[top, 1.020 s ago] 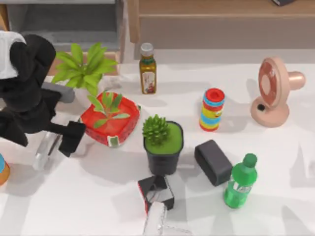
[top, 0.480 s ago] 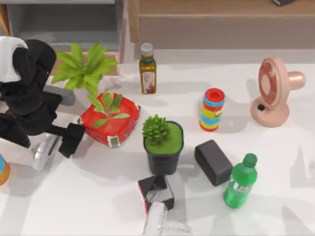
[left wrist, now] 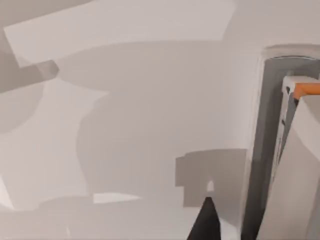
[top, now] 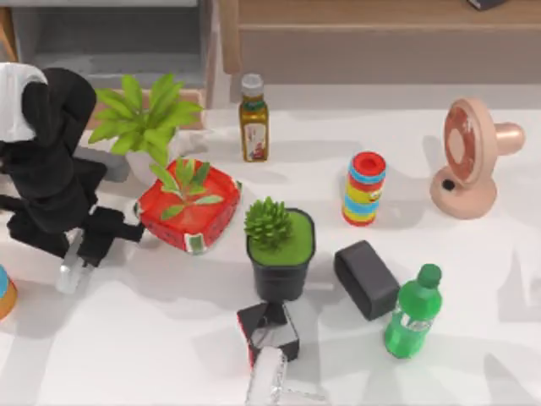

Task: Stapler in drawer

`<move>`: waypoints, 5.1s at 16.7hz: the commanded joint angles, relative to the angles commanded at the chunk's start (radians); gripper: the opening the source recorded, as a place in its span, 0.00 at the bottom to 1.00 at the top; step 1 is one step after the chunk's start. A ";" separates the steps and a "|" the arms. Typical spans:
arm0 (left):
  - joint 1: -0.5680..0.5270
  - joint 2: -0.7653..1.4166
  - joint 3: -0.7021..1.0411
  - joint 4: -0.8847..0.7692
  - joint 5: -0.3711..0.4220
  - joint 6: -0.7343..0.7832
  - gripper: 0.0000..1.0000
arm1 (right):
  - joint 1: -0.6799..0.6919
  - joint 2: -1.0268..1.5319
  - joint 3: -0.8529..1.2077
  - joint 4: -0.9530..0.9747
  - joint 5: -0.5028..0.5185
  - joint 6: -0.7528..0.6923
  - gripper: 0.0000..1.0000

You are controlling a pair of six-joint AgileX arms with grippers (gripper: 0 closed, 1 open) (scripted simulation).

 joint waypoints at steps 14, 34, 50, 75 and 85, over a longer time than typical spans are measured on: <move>-0.003 -0.004 -0.002 -0.015 0.005 -0.001 0.00 | 0.000 0.000 0.000 0.000 0.000 0.000 1.00; 0.018 -0.123 0.189 -0.252 0.091 0.002 0.00 | 0.000 0.000 0.000 0.000 0.000 0.000 1.00; 0.489 0.400 1.187 -0.535 0.129 0.098 0.00 | 0.000 0.000 0.000 0.000 0.000 0.000 1.00; 0.506 0.708 1.360 -0.658 0.027 0.254 0.00 | 0.000 0.000 0.000 0.000 0.000 0.000 1.00; 0.506 0.708 1.360 -0.658 0.027 0.254 0.53 | 0.000 0.000 0.000 0.000 0.000 0.000 1.00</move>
